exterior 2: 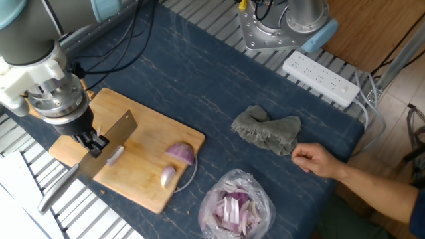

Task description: Chop the onions

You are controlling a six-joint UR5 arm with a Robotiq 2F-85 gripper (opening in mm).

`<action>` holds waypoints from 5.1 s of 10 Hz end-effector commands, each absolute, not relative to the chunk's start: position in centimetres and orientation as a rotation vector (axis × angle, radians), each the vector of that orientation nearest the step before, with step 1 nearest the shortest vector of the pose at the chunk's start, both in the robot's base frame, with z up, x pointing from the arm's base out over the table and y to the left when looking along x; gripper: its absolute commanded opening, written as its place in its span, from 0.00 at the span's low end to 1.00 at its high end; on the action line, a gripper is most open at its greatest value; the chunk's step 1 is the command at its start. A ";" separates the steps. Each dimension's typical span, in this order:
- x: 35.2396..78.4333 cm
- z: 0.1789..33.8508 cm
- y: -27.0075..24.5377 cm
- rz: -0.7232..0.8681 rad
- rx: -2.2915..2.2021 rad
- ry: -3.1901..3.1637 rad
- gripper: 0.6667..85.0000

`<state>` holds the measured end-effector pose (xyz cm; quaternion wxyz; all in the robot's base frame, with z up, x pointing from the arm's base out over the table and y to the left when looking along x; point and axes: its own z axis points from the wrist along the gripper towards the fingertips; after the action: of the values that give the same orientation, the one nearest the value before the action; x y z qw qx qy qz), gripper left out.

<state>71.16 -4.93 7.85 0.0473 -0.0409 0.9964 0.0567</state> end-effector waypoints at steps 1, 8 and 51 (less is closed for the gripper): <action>71.6 7.2 -4.8 0.171 -0.118 3.020 0.00; 72.2 8.8 -5.7 0.202 -0.144 3.017 0.00; 73.1 9.7 -7.2 0.228 0.099 3.047 0.00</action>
<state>72.84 -7.46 9.75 0.0387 0.0288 0.9965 0.0688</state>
